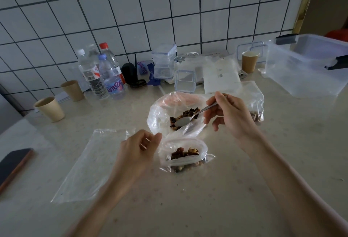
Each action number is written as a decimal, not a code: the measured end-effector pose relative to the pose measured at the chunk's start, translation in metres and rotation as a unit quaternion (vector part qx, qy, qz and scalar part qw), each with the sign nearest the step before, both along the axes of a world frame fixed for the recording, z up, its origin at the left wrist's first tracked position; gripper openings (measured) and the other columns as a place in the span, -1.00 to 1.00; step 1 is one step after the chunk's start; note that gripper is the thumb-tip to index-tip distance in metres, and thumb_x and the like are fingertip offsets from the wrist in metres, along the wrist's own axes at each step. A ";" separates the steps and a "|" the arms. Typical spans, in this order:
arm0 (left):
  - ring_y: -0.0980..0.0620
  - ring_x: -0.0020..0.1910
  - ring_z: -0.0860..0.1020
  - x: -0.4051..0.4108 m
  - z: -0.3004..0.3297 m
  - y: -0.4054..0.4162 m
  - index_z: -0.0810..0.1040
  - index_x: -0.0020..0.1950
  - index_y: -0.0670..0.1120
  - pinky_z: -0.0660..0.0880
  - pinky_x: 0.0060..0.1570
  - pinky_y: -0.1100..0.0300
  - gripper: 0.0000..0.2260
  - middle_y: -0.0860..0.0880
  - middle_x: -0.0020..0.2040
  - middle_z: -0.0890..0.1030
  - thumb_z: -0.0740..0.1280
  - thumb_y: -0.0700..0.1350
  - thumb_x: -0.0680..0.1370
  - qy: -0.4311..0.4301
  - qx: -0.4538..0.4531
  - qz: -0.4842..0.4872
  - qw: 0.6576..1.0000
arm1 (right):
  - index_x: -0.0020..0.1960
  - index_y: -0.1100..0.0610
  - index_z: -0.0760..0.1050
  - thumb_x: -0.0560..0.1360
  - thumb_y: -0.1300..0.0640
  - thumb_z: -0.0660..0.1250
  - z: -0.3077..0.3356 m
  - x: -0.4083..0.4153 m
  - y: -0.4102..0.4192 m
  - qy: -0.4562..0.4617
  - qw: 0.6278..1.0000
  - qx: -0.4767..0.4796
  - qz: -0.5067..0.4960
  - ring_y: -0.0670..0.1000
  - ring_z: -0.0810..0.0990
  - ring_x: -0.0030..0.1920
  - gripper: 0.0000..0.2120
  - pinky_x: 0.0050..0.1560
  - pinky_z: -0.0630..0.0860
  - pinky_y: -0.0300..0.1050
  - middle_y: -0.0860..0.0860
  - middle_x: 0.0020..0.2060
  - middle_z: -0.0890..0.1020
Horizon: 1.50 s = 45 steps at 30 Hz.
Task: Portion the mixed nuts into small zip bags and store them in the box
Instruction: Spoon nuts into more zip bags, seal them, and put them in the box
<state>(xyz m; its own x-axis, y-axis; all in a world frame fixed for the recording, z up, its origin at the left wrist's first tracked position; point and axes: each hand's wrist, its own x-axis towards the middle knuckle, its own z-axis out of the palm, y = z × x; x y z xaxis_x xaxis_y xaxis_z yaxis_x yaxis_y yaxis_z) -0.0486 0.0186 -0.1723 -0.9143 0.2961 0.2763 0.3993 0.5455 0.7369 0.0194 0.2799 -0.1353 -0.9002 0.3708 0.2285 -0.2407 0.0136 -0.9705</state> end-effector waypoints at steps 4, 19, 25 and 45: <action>0.07 -0.08 0.57 -0.028 0.008 0.004 0.46 0.01 0.01 0.44 -0.16 0.15 -0.60 0.10 -0.10 0.59 0.37 0.32 0.52 0.002 -0.006 0.079 0.997 | 0.00 0.24 0.53 0.76 0.04 0.08 -0.004 -0.006 0.003 -0.018 0.998 0.001 -0.059 0.12 0.70 -0.28 -0.63 -0.48 0.53 -0.10 0.11 -0.30 0.72; -0.02 -0.36 0.71 -0.065 -0.014 0.053 0.60 0.04 0.08 0.70 -0.30 -0.11 -0.92 0.04 -0.26 0.72 0.44 0.00 0.57 -0.070 0.055 -0.023 0.996 | -0.04 0.22 0.58 0.71 0.06 0.22 -0.019 -0.010 0.000 -0.060 0.987 0.140 -0.058 0.11 0.76 -0.28 -0.71 -0.42 0.63 0.00 0.10 -0.26 0.75; 0.09 -0.43 0.66 -0.069 -0.019 0.055 0.56 0.02 0.14 0.67 -0.28 -0.04 -0.85 0.06 -0.34 0.69 0.37 0.18 0.55 -0.057 0.060 -0.056 0.995 | 0.04 0.28 0.61 0.70 0.09 0.25 -0.029 -0.016 -0.009 -0.074 0.991 0.095 -0.059 0.10 0.77 -0.23 -0.72 -0.36 0.69 -0.04 0.11 -0.21 0.77; 0.03 -0.34 0.66 -0.054 -0.010 0.055 0.66 0.15 0.09 0.67 -0.21 -0.03 -0.80 0.01 -0.18 0.73 0.27 0.10 0.69 -0.088 0.183 -0.053 0.978 | 0.11 0.28 0.62 0.74 0.11 0.17 -0.023 -0.013 -0.011 -0.130 0.980 -0.130 -0.071 0.18 0.78 -0.06 -0.69 -0.23 0.67 -0.06 0.19 -0.08 0.77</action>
